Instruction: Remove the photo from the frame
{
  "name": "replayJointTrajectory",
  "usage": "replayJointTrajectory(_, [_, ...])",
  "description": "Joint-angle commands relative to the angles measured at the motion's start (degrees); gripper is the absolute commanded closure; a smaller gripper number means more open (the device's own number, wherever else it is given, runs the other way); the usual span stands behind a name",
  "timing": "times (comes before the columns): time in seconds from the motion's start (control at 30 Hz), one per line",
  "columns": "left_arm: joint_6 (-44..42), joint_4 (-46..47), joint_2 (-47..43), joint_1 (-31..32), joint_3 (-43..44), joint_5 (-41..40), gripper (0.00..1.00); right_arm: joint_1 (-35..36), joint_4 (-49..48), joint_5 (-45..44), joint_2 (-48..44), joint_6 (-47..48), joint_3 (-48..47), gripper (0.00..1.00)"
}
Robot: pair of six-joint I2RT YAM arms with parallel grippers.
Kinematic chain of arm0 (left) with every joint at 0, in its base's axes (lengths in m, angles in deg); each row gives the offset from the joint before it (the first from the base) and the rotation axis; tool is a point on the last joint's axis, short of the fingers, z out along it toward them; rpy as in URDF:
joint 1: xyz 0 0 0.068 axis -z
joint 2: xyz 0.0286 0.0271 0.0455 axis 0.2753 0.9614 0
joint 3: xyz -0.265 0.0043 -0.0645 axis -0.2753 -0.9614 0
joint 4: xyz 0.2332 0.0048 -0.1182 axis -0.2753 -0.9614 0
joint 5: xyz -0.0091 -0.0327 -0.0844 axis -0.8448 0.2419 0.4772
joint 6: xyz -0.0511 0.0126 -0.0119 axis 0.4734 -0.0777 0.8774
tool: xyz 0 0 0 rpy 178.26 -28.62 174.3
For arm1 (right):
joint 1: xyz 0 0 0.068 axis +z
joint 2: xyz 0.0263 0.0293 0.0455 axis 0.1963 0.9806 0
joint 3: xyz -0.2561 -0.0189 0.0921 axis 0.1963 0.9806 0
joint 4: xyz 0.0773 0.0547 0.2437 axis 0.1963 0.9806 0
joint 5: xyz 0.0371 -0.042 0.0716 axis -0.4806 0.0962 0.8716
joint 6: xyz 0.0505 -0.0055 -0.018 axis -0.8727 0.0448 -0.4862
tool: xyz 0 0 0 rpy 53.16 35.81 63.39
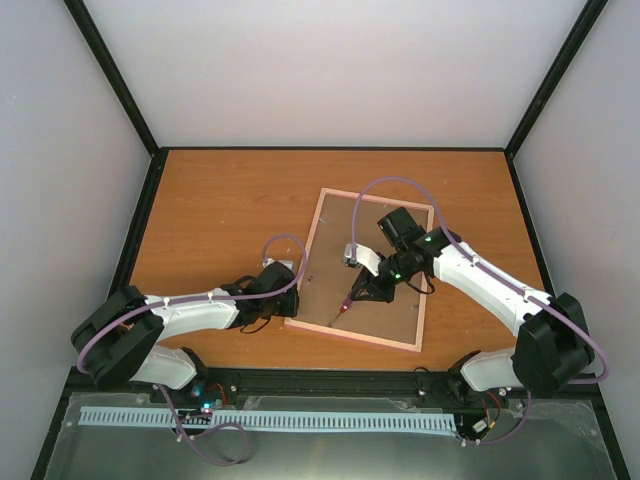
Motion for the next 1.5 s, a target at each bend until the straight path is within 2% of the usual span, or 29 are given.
replayJointTrajectory(0.0, [-0.91, -0.02, 0.70, 0.55, 0.11, 3.10, 0.99, 0.93, -0.22, -3.03, 1.16, -0.39, -0.37, 0.97])
replayJointTrajectory(0.53, [-0.51, 1.23, -0.23, 0.54, -1.57, 3.55, 0.99, 0.59, -10.64, -21.76, -1.49, -9.94, -1.57, 0.97])
replayJointTrajectory(1.07, [0.97, -0.72, -3.32, 0.55, -1.13, 5.13, 0.99, -3.12, -7.17, -22.72, -10.81, -8.82, -0.39, 0.97])
replayJointTrajectory(1.1, [1.61, -1.75, -4.12, 0.55, -0.68, 5.09, 0.97, -3.30, -6.98, -22.83, -11.13, -8.69, -0.51, 0.97])
replayJointTrajectory(1.13, [1.82, -3.43, -5.08, 0.55, -0.04, 4.93, 0.91, -3.66, -6.93, -22.86, -11.44, -8.70, -0.64, 0.97])
replayJointTrajectory(1.2, [1.85, -6.74, -6.44, 0.50, 2.11, 3.71, 0.68, -4.51, -6.98, -22.74, -12.17, -8.67, -0.69, 0.97])
replayJointTrajectory(1.27, [1.22, -9.09, -6.44, -0.30, 5.51, 1.69, 0.56, -5.57, -7.17, -22.09, -12.62, -8.63, -0.77, 0.97])
replayJointTrajectory(1.33, [-0.96, -10.03, -4.60, -2.37, 8.55, 1.26, 0.52, -6.50, -7.16, -21.07, -12.88, -8.57, -0.97, 0.97])
replayJointTrajectory(1.47, [-5.09, -10.52, 2.60, -8.19, 15.62, 2.94, 0.52, -7.30, -6.57, -20.15, -13.38, -8.88, -1.25, 0.97])
